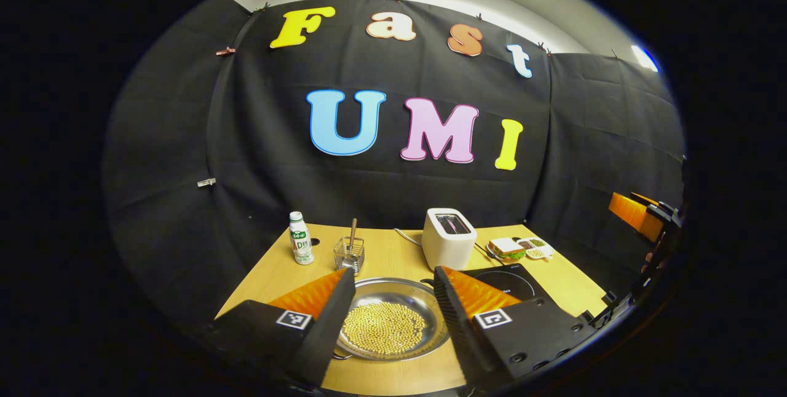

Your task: First push the handle of the pot to place it horizontally, then grasp the pot with both hands and set it on the induction cooktop.

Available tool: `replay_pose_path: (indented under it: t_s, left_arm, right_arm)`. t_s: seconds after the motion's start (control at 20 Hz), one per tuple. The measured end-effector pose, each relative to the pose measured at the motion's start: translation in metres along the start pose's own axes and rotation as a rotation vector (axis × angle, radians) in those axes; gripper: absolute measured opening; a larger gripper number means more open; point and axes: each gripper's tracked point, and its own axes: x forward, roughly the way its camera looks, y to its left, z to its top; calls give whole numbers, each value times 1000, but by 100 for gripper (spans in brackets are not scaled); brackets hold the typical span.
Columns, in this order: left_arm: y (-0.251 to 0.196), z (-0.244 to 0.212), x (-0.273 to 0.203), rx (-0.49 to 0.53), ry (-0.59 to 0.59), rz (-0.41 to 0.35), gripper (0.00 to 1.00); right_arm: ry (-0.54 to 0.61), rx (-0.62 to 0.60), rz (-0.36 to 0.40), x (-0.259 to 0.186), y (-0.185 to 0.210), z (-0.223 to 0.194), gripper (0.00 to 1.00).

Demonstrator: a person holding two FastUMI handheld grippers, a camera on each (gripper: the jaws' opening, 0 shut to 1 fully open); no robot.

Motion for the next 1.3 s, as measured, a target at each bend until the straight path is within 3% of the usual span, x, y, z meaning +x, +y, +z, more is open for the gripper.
replay_pose_path:
  t_s: [0.15,0.25,0.3,0.35,0.4,0.5,0.9,1.3]
  left_arm:
    - [2,-28,6,-7,104,-51,56]
    - [4,-52,8,-17,185,-75,47]
    - [6,-60,11,-22,211,-80,36]
    - [5,-67,11,-27,231,-86,35]
    - [6,-76,13,-31,249,-92,17]
    - [10,-91,13,-23,285,-95,5]
    - [3,-156,16,-30,422,-199,5]
    - [27,-221,12,-42,575,-194,5]
  right_arm:
    - [10,-1,5,0,2,-4,98]
    - [15,-11,8,-1,2,-7,98]
    - [18,-15,9,-1,2,-9,98]
    - [21,-18,9,-1,2,-10,98]
    - [25,-19,7,-2,2,-11,98]
    - [34,-19,4,-1,1,-13,98]
    - [70,-29,5,2,4,-28,98]
    - [115,-38,-2,-1,0,-44,98]
